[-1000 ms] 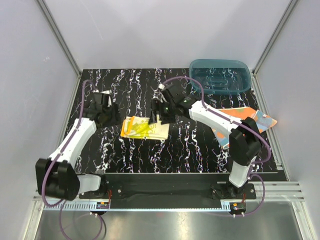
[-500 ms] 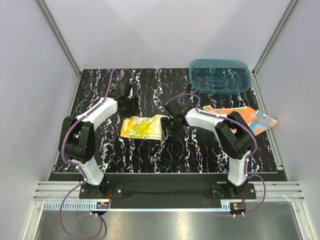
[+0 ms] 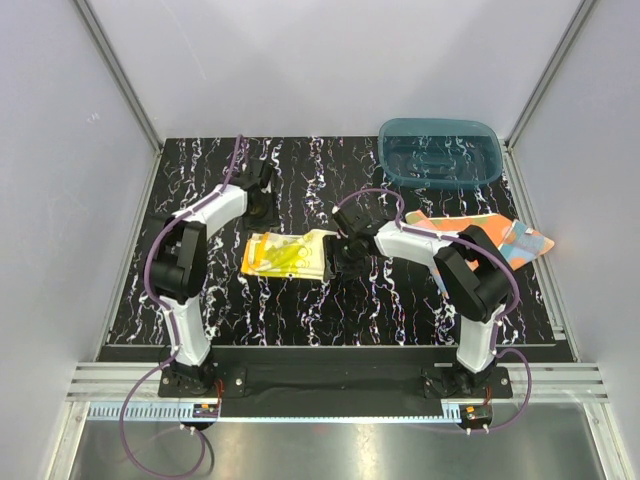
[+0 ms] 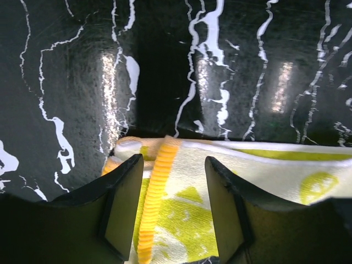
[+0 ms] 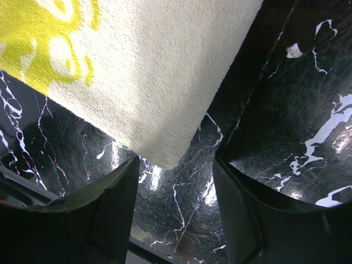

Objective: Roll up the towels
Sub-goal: Fold the towel

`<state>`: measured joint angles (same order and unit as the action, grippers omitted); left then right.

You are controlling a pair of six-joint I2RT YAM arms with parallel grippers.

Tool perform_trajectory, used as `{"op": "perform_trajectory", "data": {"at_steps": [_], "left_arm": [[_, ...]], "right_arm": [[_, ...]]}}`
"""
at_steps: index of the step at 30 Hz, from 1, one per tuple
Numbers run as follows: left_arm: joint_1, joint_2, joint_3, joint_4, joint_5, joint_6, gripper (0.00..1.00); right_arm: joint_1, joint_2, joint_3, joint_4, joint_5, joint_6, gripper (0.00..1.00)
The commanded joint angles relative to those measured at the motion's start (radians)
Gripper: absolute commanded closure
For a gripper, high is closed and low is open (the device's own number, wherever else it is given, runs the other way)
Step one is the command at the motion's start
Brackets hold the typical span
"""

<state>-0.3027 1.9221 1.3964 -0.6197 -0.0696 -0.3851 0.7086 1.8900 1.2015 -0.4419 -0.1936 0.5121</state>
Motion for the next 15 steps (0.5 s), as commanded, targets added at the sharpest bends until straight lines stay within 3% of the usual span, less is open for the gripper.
{"op": "perform_trajectory", "data": {"at_steps": [1,15], "left_arm": [[0.002,0.023,0.026,0.006,-0.061,0.008,0.47],[0.002,0.057,-0.045,0.086,0.013,-0.017,0.72]], "right_arm": [[0.005,0.041,-0.057,-0.011,0.029,-0.032,0.36],[0.005,0.066,-0.077,-0.015,0.033,-0.043,0.37]]}}
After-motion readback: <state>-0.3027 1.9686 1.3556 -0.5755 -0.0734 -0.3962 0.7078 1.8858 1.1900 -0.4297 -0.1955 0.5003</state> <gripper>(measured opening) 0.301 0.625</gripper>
